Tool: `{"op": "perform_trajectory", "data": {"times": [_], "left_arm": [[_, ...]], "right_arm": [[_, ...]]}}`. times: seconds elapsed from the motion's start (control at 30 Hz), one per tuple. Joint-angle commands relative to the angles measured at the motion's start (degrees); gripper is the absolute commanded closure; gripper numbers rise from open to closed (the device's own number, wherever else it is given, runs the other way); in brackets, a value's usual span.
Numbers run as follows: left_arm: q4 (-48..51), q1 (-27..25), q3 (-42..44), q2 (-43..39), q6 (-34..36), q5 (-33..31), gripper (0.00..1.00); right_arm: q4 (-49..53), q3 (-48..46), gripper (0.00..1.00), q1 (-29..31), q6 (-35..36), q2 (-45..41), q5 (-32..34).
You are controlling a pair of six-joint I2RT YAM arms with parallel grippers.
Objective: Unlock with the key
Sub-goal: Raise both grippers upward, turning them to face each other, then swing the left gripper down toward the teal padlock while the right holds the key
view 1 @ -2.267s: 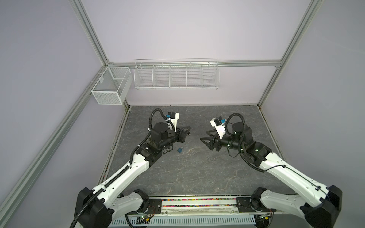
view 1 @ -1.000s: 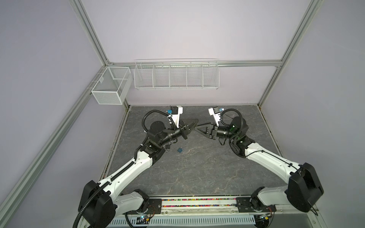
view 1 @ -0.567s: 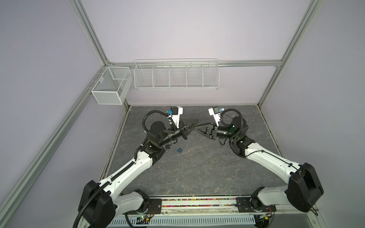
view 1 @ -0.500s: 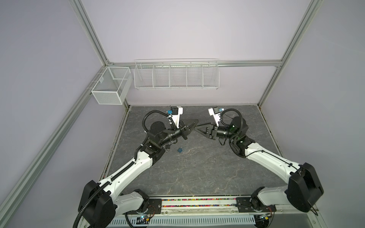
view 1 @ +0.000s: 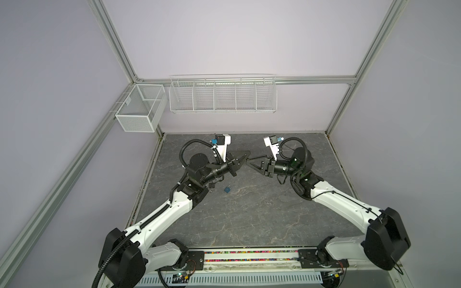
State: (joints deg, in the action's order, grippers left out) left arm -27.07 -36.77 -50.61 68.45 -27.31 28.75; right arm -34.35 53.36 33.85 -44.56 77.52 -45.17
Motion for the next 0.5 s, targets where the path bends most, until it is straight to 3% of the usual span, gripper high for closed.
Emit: {"op": "perform_trajectory", "data": {"times": [0.0, 0.47], "left_arm": [[-0.15, 0.01, -0.02, -0.62, 0.63, 0.08, 1.00], [-1.14, 0.04, 0.42, -0.55, 0.37, 1.67, 1.00]], "right_arm": [[0.25, -0.81, 0.78, -0.14, 1.07, -1.58, 0.02], [0.21, -0.86, 0.85, -0.20, 2.10, -1.58, 0.34]]}}
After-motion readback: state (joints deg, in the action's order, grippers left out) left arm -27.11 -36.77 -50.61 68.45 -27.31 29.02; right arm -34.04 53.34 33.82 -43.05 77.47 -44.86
